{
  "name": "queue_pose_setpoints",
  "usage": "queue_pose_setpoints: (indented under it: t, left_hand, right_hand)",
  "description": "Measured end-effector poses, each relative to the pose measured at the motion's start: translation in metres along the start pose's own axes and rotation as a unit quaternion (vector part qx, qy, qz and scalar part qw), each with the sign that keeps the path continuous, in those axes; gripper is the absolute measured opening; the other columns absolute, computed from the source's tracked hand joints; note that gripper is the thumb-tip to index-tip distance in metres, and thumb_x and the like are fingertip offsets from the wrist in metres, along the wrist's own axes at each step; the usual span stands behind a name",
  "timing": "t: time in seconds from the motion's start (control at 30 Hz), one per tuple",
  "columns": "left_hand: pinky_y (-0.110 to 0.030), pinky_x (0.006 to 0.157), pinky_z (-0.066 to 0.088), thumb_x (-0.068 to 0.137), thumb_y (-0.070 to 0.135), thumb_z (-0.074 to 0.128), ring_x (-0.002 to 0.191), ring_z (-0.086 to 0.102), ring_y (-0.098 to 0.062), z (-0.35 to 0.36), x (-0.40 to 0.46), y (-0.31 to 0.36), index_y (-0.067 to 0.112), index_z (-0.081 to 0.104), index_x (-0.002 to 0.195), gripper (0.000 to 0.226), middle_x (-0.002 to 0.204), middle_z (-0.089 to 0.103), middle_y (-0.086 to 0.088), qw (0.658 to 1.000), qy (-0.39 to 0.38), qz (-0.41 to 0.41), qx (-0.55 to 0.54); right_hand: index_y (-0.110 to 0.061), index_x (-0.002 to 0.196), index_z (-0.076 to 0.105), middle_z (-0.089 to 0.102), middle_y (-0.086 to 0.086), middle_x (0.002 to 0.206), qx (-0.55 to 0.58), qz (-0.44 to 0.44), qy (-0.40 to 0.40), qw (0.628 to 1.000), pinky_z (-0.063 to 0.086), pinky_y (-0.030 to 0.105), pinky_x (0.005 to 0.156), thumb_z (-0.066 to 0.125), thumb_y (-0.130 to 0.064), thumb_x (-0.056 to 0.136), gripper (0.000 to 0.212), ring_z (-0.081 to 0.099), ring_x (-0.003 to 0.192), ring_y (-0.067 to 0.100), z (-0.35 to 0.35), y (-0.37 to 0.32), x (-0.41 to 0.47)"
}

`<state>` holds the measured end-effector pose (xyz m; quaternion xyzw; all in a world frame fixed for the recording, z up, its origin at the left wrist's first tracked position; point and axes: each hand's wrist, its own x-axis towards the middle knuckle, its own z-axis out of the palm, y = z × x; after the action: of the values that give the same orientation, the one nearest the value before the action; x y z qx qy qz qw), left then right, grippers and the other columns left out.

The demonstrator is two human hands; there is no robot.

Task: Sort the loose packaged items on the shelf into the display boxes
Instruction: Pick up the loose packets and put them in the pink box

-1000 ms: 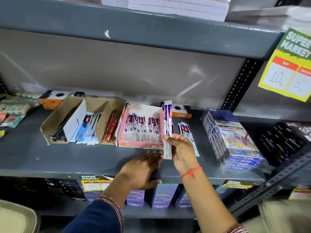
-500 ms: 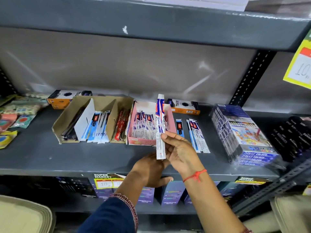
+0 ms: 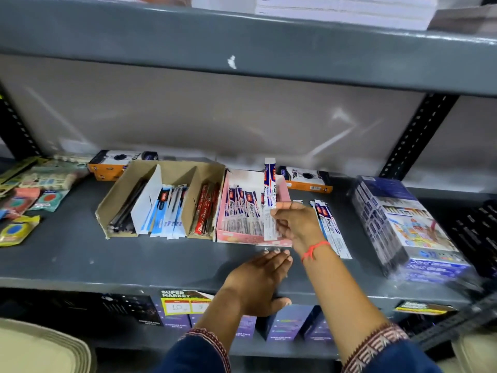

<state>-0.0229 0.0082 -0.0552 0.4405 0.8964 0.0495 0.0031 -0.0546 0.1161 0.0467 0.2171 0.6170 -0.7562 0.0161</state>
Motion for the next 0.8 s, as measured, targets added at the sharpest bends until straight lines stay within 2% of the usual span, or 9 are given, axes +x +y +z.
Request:
queue_pose_setpoints:
  t: [0.07, 0.17, 0.23, 0.3, 0.43, 0.53, 0.6, 0.7, 0.8]
  left_hand:
    - [-0.033, 0.114, -0.003, 0.091, 0.052, 0.040, 0.142, -0.001, -0.021, 0.000, 0.000, 0.001, 0.009, 0.002, 0.146, 0.079, 0.157, 0.002, -0.009, 1.000, 0.001, 0.005, -0.010]
    - [-0.034, 0.115, -0.001, 0.091, 0.047, 0.044, 0.142, 0.004, -0.024, -0.003, -0.002, 0.001, 0.005, 0.007, 0.145, 0.078, 0.156, 0.006, -0.014, 1.000, 0.012, 0.014, -0.024]
    - [-0.035, 0.114, 0.001, 0.090, 0.044, 0.048, 0.141, 0.010, -0.028, -0.003, -0.002, 0.002, 0.003, 0.012, 0.144, 0.077, 0.155, 0.012, -0.017, 0.999, 0.024, 0.022, -0.033]
    - [-0.037, 0.114, 0.005, 0.089, 0.042, 0.051, 0.140, 0.015, -0.031, -0.003, -0.002, 0.000, 0.002, 0.016, 0.143, 0.076, 0.153, 0.017, -0.020, 0.998, 0.030, 0.028, -0.038]
    - [-0.039, 0.114, 0.006, 0.089, 0.042, 0.051, 0.139, 0.017, -0.033, -0.003, -0.002, 0.000, 0.000, 0.019, 0.142, 0.075, 0.151, 0.021, -0.022, 0.999, 0.029, 0.030, -0.028]
    - [-0.040, 0.114, 0.011, 0.088, 0.043, 0.053, 0.137, 0.022, -0.035, -0.003, -0.002, 0.000, -0.001, 0.025, 0.140, 0.073, 0.149, 0.027, -0.024, 0.999, 0.032, 0.030, -0.020]
    - [-0.039, 0.113, 0.010, 0.089, 0.044, 0.052, 0.138, 0.021, -0.034, -0.004, -0.002, 0.001, 0.000, 0.025, 0.141, 0.073, 0.150, 0.026, -0.022, 0.999, 0.033, 0.026, -0.018]
    - [-0.035, 0.114, 0.004, 0.089, 0.045, 0.049, 0.141, 0.013, -0.029, -0.002, -0.001, 0.002, 0.004, 0.016, 0.144, 0.076, 0.154, 0.016, -0.017, 0.999, 0.030, 0.015, -0.019]
    - [-0.033, 0.115, 0.002, 0.090, 0.048, 0.045, 0.142, 0.004, -0.023, -0.001, -0.001, 0.002, 0.008, 0.005, 0.146, 0.079, 0.157, 0.006, -0.011, 1.000, 0.021, 0.006, -0.016]
  right_hand:
    - [-0.011, 0.061, 0.054, 0.057, 0.006, 0.062, -0.091, -0.019, 0.030, 0.995, 0.043, 0.023, 0.053, 0.055, 0.016, 0.081, 0.034, 0.052, 0.055, 0.014, 0.007, -0.007, 0.021]
    - [-0.012, 0.058, 0.055, 0.060, 0.006, 0.067, -0.240, -0.034, 0.073, 0.967, 0.050, 0.028, 0.065, 0.057, 0.010, 0.081, 0.032, 0.056, 0.066, 0.019, 0.015, -0.005, 0.050]
    - [-0.008, 0.063, 0.057, 0.060, 0.012, 0.076, -0.315, -0.028, 0.080, 0.945, 0.055, 0.025, 0.061, 0.055, 0.004, 0.084, 0.024, 0.054, 0.063, 0.022, 0.016, 0.001, 0.062]
    - [-0.007, 0.058, 0.047, 0.054, 0.014, 0.070, -0.344, -0.016, 0.086, 0.935, 0.047, 0.028, 0.045, 0.053, 0.003, 0.084, 0.029, 0.049, 0.054, 0.022, 0.018, 0.009, 0.071]
    - [0.000, 0.079, 0.053, 0.061, 0.021, 0.083, -0.399, -0.029, 0.108, 0.910, 0.056, 0.034, 0.072, 0.051, 0.002, 0.083, 0.006, 0.065, 0.081, 0.029, 0.025, 0.015, 0.073]
    - [0.000, 0.074, 0.058, 0.063, 0.023, 0.084, -0.414, -0.041, 0.108, 0.903, 0.057, 0.038, 0.083, 0.049, 0.004, 0.081, 0.012, 0.070, 0.093, 0.034, 0.027, 0.016, 0.071]
    - [0.003, 0.073, 0.060, 0.064, 0.025, 0.088, -0.433, -0.046, 0.104, 0.894, 0.056, 0.039, 0.086, 0.049, 0.005, 0.083, 0.015, 0.068, 0.098, 0.035, 0.027, 0.015, 0.065]
    - [0.012, 0.098, 0.063, 0.066, 0.028, 0.108, -0.452, -0.089, 0.126, 0.878, 0.051, 0.033, 0.080, 0.045, 0.002, 0.087, 0.023, 0.064, 0.102, 0.038, 0.023, 0.007, 0.055]
    - [0.007, 0.094, 0.068, 0.070, 0.025, 0.102, -0.445, -0.146, 0.155, 0.870, 0.049, 0.030, 0.075, 0.044, -0.002, 0.087, 0.027, 0.065, 0.098, 0.039, 0.006, -0.004, 0.045]
